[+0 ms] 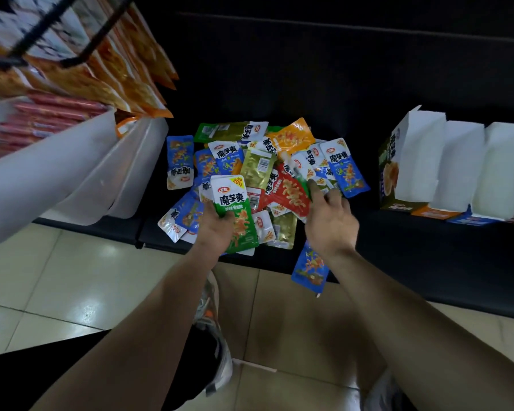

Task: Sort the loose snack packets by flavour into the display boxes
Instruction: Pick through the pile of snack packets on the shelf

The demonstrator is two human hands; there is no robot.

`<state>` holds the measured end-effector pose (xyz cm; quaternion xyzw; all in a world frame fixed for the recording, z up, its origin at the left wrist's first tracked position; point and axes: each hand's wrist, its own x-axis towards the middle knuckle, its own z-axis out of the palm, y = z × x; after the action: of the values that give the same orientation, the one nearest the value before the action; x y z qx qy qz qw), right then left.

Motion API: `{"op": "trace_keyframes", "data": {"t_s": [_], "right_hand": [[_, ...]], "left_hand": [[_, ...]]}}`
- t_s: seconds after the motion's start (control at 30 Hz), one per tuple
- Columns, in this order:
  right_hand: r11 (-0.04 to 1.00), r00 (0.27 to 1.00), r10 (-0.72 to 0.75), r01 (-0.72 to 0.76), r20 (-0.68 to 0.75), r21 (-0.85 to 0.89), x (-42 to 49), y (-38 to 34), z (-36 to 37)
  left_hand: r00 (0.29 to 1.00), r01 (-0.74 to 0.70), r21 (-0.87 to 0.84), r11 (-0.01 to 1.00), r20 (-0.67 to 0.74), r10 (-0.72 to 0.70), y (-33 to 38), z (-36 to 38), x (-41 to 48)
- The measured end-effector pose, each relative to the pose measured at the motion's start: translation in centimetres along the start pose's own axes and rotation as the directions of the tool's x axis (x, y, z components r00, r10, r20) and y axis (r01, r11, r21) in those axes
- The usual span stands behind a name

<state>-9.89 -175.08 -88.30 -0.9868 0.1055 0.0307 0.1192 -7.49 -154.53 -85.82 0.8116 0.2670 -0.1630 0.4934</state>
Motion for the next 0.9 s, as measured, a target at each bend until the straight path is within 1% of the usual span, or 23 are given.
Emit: {"op": "trace_keyframes", "data": {"t_s": [0.03, 0.1, 0.17, 0.2, 0.23, 0.33, 0.4, 0.47, 0.53, 0.57, 0.6, 0.63, 0.67, 0.73, 0.77, 0.8, 0.9], "right_hand": [[0.997, 1.000, -0.023, 0.024, 0.021, -0.080, -0.3, 0.5, 0.0], [0.982, 0.990, -0.059, 0.081, 0.132, -0.169, -0.9, 1.3, 0.4], [0.972, 0.966, -0.079, 0.130, 0.248, -0.197, -1.1, 1.5, 1.0], [0.977, 0.961, -0.077, 0.125, 0.266, -0.170, -1.1, 1.4, 1.2], [0.986, 0.964, -0.074, 0.108, 0.254, -0.123, -1.1, 1.1, 1.3], [0.997, 0.986, -0.074, 0.076, 0.151, -0.010, -0.6, 0.4, 1.7], [1.000, 0.987, -0.008, 0.007, 0.157, 0.008, 0.2, 0.2, 1.5], [0.998, 0.977, 0.054, -0.055, 0.207, 0.001, 0.8, 0.3, 1.1], [0.997, 0.971, 0.077, -0.078, 0.227, -0.004, 0.9, 0.8, 0.5], [0.996, 0.974, 0.074, -0.084, 0.215, 0.037, 0.9, 1.1, 0.1], [0.986, 0.973, 0.083, -0.110, 0.214, 0.121, 0.8, 1.5, -0.2], [0.955, 0.968, 0.101, -0.159, 0.231, 0.251, 0.7, 1.9, -0.8], [0.886, 0.957, 0.129, -0.229, 0.261, 0.404, 0.5, 2.4, -1.3], [0.661, 0.927, 0.145, -0.352, 0.347, 0.663, 0.0, 3.0, -1.8], [0.566, 0.912, 0.130, -0.390, 0.389, 0.726, -0.4, 3.1, -2.2], [0.511, 0.898, 0.112, -0.420, 0.427, 0.750, -1.0, 3.2, -2.3], [0.458, 0.872, 0.079, -0.462, 0.483, 0.759, -2.5, 3.2, -3.0]], "left_hand": [[1.000, 0.004, 0.006, 1.000, 0.010, -0.004, -0.1, 0.2, -0.1], [1.000, 0.008, 0.028, 1.000, 0.013, -0.009, -0.4, 0.5, -0.4], [1.000, 0.015, 0.025, 1.000, 0.019, -0.016, -0.6, 0.9, -0.5], [1.000, 0.016, 0.032, 0.999, 0.024, -0.016, -0.7, 1.0, -0.5], [0.999, 0.014, 0.043, 0.999, 0.029, -0.015, -0.7, 1.1, -0.6], [0.999, 0.013, 0.059, 0.998, 0.040, -0.016, -1.0, 1.3, -0.6], [0.999, 0.005, 0.061, 0.998, 0.047, -0.008, -1.1, 1.5, -0.6], [0.998, 0.004, 0.045, 0.999, 0.055, -0.007, -1.1, 1.7, -0.5], [0.998, -0.009, 0.039, 0.999, 0.065, 0.006, -0.9, 1.9, -0.4], [0.997, -0.019, 0.037, 0.999, 0.070, 0.017, -0.7, 2.0, -0.5], [0.997, -0.031, 0.035, 0.999, 0.078, 0.028, -0.6, 2.1, -0.5], [0.995, -0.045, 0.027, 0.999, 0.085, 0.043, -0.6, 2.2, -0.7], [0.994, -0.061, 0.006, 0.998, 0.095, 0.060, -0.7, 2.4, -0.7], [0.989, -0.091, -0.036, 0.995, 0.115, 0.095, -0.5, 2.8, -1.0], [0.986, -0.096, -0.059, 0.994, 0.134, 0.104, -0.2, 3.1, -1.3], [0.980, -0.100, -0.096, 0.990, 0.161, 0.114, 0.1, 3.5, -1.7], [0.960, -0.089, -0.198, 0.976, 0.244, 0.137, 1.5, 4.7, -3.9]]}}
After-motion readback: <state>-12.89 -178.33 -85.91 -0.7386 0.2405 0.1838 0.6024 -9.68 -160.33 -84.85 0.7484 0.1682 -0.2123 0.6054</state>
